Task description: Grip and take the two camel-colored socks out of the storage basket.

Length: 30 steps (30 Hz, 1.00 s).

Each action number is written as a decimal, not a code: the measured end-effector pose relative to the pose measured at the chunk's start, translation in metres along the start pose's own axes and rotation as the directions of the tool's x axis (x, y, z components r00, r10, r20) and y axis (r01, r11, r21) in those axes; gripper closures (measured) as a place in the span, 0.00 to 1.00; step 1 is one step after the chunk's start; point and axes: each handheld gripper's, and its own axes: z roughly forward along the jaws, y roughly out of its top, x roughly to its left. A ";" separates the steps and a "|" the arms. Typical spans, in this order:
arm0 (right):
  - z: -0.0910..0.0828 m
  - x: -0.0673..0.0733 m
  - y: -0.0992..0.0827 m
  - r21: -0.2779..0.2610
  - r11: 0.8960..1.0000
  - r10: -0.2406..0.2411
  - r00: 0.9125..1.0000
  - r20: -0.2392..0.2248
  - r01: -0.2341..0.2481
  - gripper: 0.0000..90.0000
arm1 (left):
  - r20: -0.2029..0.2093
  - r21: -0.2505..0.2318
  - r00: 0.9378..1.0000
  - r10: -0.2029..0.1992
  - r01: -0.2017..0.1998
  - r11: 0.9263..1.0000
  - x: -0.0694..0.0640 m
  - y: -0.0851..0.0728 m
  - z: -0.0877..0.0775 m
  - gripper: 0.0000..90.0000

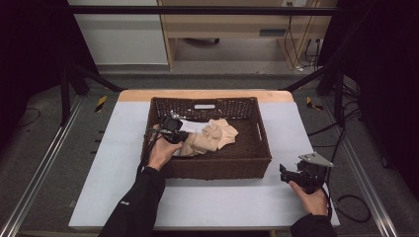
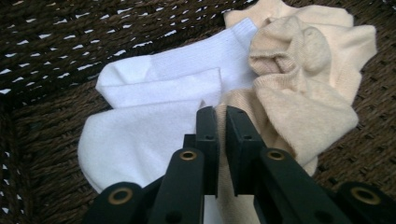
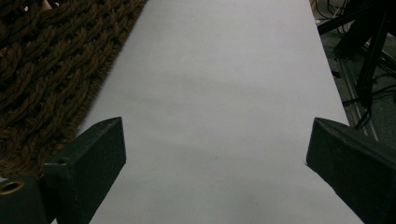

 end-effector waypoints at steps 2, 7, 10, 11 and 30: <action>0.000 0.000 0.000 0.003 1.000 0.002 1.000 0.002 -0.002 0.06 | 0.006 -0.021 1.000 0.013 -0.013 1.000 0.000 0.001 -0.003 0.95; -0.001 -0.001 0.000 0.001 1.000 -0.003 1.000 0.005 0.003 0.06 | 0.009 -0.078 1.000 0.012 -0.011 0.997 0.000 0.001 -0.009 0.96; -0.001 -0.001 0.000 0.001 1.000 -0.005 1.000 0.007 0.005 0.06 | 0.022 -0.131 1.000 0.004 -0.001 0.991 0.000 0.001 -0.014 0.96; -0.001 -0.001 0.000 -0.001 1.000 -0.003 1.000 0.006 0.003 0.06 | 0.023 -0.148 1.000 0.007 -0.003 0.989 0.000 0.001 -0.016 0.96; -0.003 -0.002 0.001 -0.018 1.000 0.003 1.000 0.010 -0.003 0.06 | 0.079 -0.441 0.997 -0.025 0.058 0.896 0.000 0.009 -0.055 0.96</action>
